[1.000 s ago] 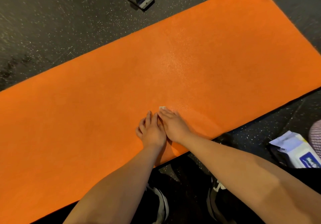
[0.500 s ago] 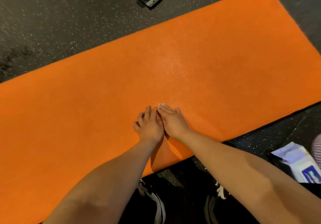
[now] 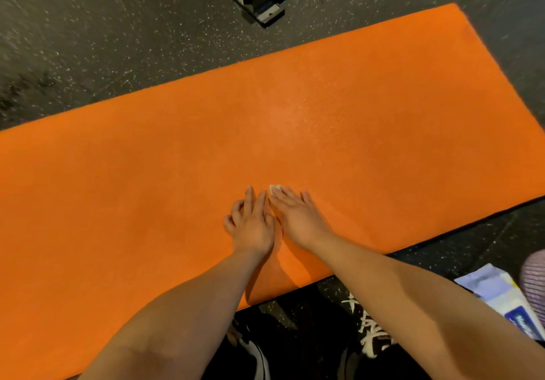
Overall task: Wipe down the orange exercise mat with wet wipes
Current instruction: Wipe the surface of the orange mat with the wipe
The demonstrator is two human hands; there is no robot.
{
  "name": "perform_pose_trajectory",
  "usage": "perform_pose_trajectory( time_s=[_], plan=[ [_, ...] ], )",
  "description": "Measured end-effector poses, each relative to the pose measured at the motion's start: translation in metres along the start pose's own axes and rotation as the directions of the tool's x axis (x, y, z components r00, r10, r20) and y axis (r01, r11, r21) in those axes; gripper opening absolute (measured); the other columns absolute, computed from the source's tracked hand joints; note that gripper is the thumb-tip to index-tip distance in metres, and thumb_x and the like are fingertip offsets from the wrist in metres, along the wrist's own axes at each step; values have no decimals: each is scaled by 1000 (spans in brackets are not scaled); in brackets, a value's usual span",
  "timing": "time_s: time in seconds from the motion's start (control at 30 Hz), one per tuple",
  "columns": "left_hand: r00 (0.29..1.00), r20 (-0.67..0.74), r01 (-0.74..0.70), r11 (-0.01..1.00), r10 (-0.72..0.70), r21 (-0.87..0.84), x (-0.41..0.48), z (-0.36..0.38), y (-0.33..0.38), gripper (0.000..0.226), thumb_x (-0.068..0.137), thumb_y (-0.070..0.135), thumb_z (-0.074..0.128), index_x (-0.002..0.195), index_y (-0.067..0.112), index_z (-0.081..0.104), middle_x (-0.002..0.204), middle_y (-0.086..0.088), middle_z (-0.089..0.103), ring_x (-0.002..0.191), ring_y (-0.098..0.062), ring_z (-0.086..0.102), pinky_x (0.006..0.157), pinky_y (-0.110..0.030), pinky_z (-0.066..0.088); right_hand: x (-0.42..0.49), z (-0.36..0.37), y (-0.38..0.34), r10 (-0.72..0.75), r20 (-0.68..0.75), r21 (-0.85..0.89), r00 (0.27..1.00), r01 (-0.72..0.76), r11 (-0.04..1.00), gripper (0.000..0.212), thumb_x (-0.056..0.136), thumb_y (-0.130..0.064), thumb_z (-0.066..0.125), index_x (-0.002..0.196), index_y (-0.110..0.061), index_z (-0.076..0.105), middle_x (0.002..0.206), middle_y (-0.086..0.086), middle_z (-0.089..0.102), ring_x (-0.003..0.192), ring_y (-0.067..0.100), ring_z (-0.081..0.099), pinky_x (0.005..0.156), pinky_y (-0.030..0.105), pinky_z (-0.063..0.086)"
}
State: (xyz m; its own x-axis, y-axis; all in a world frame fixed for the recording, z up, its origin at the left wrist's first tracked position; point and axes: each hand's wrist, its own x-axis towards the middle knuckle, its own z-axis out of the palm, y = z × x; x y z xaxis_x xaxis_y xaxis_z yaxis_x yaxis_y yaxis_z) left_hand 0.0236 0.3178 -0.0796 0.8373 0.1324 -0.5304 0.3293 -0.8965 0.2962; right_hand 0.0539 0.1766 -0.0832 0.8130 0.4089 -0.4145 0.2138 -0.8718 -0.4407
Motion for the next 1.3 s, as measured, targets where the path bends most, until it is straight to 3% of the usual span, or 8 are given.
perform_pose_trajectory(
  time_s=[0.2,0.43,0.63,0.7,0.9,1.13,1.2,1.3],
  plan=[
    [1000,1,-6,999,6,41,1,0,0,54,104,45,25,156,45,12,167,12,-12,146,-24,5,114,-51,9,-2,-14,28,336,-181,51,924,-332,942,74,98,-5,42,163,-19,8,169,-3,-9,155,14,-14,124,44,-9],
    [1000,4,-17,1000,17,10,0,0,0,54,104,43,26,157,46,11,167,13,-13,146,-22,3,113,-49,5,-3,2,-11,29,-7,58,1000,-28,998,58,109,-22,34,163,-22,13,170,-7,-1,155,10,-8,126,43,-7],
    [1000,12,-15,999,15,29,1,-2,0,54,104,43,27,156,45,12,167,12,-14,145,-23,4,112,-48,6,-6,-10,19,316,-177,37,932,-315,948,64,105,-16,34,163,-22,6,169,-6,-7,155,13,-11,125,46,-9],
    [1000,9,-13,1000,13,24,0,-2,0,54,104,43,27,156,45,13,167,12,-13,144,-22,5,112,-48,7,-4,-7,7,323,-167,37,932,-321,946,63,106,-17,34,162,-18,7,170,-2,-6,155,13,-10,125,46,-8],
    [1000,12,-23,1000,23,-19,0,-2,-2,54,105,48,26,157,45,12,167,13,-13,146,-20,2,114,-48,3,-6,2,-6,-1,-29,24,1000,1,1000,57,108,-24,33,163,-24,14,170,-9,2,155,7,-5,126,44,-7],
    [1000,1,-22,1000,22,13,-1,-3,0,55,104,49,27,157,44,13,167,11,-12,146,-22,3,114,-49,6,0,-8,10,353,-215,133,910,-331,934,61,106,-15,37,162,-19,14,170,-6,0,156,13,-6,126,46,-4],
    [1000,-2,-11,1000,11,3,-1,-3,1,54,104,48,28,157,44,14,167,12,-11,146,-22,3,115,-50,7,3,-4,-5,294,-177,181,939,-262,948,60,106,-14,38,162,-16,18,170,-2,2,156,14,-3,126,44,-2],
    [1000,-12,-3,1000,2,-26,0,-3,3,53,104,45,29,156,44,18,168,13,-7,146,-22,6,114,-49,9,1,4,-16,48,-63,154,997,-37,987,56,109,-20,35,162,-20,17,170,-5,7,156,10,-1,126,42,-5]
  ],
)
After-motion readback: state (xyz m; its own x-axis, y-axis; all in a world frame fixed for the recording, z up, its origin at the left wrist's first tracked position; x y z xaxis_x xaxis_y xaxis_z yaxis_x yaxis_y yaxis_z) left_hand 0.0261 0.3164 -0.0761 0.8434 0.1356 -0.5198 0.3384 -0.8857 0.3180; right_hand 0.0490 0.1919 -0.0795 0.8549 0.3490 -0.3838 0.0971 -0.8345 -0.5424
